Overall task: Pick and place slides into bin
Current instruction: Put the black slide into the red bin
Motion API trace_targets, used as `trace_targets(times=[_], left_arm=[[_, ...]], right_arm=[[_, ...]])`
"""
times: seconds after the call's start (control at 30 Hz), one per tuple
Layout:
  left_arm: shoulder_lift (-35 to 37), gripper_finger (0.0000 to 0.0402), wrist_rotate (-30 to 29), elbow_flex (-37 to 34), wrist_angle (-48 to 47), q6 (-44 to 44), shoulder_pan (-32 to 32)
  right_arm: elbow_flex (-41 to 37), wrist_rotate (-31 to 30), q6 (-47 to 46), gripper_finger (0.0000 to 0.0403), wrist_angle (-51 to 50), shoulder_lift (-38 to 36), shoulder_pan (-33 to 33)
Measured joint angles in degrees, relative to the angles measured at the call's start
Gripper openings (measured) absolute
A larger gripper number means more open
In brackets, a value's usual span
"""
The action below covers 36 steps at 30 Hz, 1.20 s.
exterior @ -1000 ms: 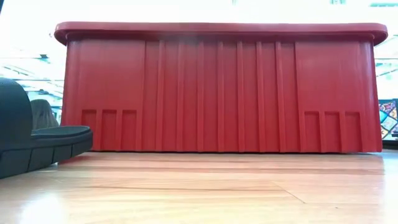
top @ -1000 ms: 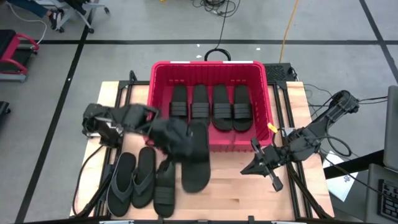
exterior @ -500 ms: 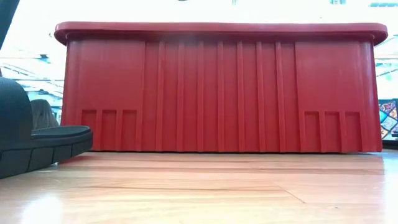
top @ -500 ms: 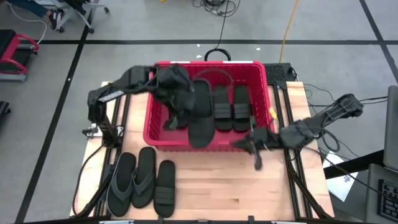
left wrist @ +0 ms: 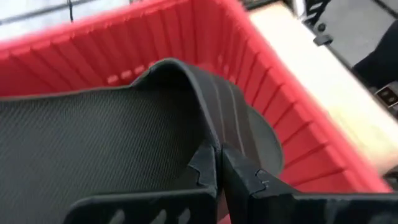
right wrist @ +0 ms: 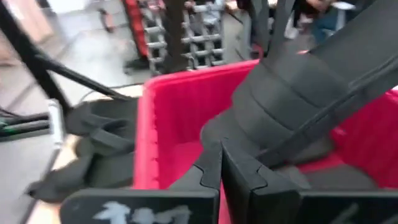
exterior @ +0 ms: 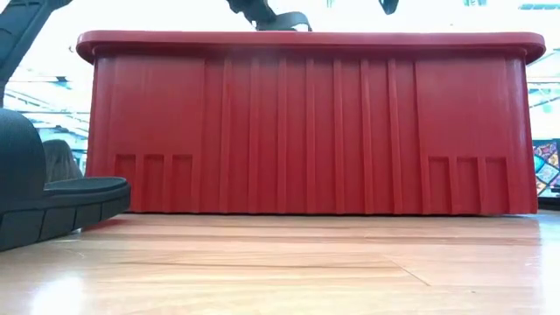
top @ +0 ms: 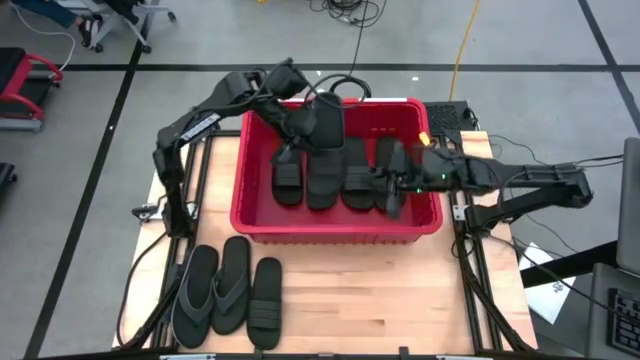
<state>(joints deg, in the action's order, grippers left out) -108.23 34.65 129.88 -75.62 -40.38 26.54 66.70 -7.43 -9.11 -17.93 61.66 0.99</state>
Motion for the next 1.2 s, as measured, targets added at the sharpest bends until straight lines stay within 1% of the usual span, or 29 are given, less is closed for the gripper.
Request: trace_targets(times=[0.07,0.23,0.33,0.37,0.47,0.5,0.57,0.63,0.67,0.7,0.77,0.87,1.0,1.13,1.2], left_arm=[[-1.82,0.0000,-0.20,0.00,-0.04,-1.02,0.65],[-5.51,0.0000,-1.29,-0.02,0.38,-1.70,0.62],[-6.40,0.0000,-1.87,-0.04,1.00,-0.75,0.08],[-6.51,0.0000,-2.05,-0.04,1.36,-0.45,-0.27],[-6.55,0.0000,-2.17,-0.04,2.28,0.35,-0.93],[-6.55,0.0000,-2.16,-0.04,2.26,0.42,-1.07],[-6.55,0.0000,-2.38,-0.04,2.36,0.56,-1.19],[-6.55,0.0000,-3.43,-0.04,2.60,0.59,-1.17],[-6.55,0.0000,-3.84,-0.04,2.86,0.62,-1.17],[-6.55,0.0000,-4.21,-0.04,3.21,0.74,-1.17],[-6.55,0.0000,-4.44,-0.04,3.63,1.10,-0.93],[-6.55,0.0000,-4.37,-0.04,3.67,1.31,-0.49],[-6.55,0.0000,-4.44,-0.04,4.42,1.29,-0.36],[-6.55,0.0000,-4.38,-0.04,4.27,0.56,-0.45],[-6.55,0.0000,-4.24,-0.04,4.29,0.06,-0.69]], right_arm=[[2.74,0.37,1.50,0.0000,-2.78,0.10,2.81],[9.34,7.90,7.32,0.0000,-12.29,1.95,12.07],[11.70,9.38,13.26,0.0000,-15.62,3.19,16.00],[12.15,10.80,15.82,0.0002,-17.28,3.43,17.06],[12.92,18.13,20.69,0.0021,-21.11,4.73,20.08],[12.88,20.50,21.64,0.0033,-21.93,5.24,20.94],[12.83,22.84,23.93,0.0063,-21.96,6.33,21.95],[12.85,22.12,27.49,0.0099,-21.49,7.15,22.04],[12.85,20.70,28.88,0.0118,-21.34,7.77,21.99],[12.85,19.63,29.69,0.0136,-20.45,8.57,21.97],[12.85,19.60,29.99,0.0169,-18.42,10.18,21.93],[12.83,19.65,31.76,0.0202,-15.24,11.44,21.95],[12.86,19.56,34.42,0.0212,-14.13,13.52,21.93],[13.01,22.90,36.92,0.0199,-13.49,14.76,21.95],[13.58,22.87,37.24,0.0191,-13.54,15.45,21.93]])
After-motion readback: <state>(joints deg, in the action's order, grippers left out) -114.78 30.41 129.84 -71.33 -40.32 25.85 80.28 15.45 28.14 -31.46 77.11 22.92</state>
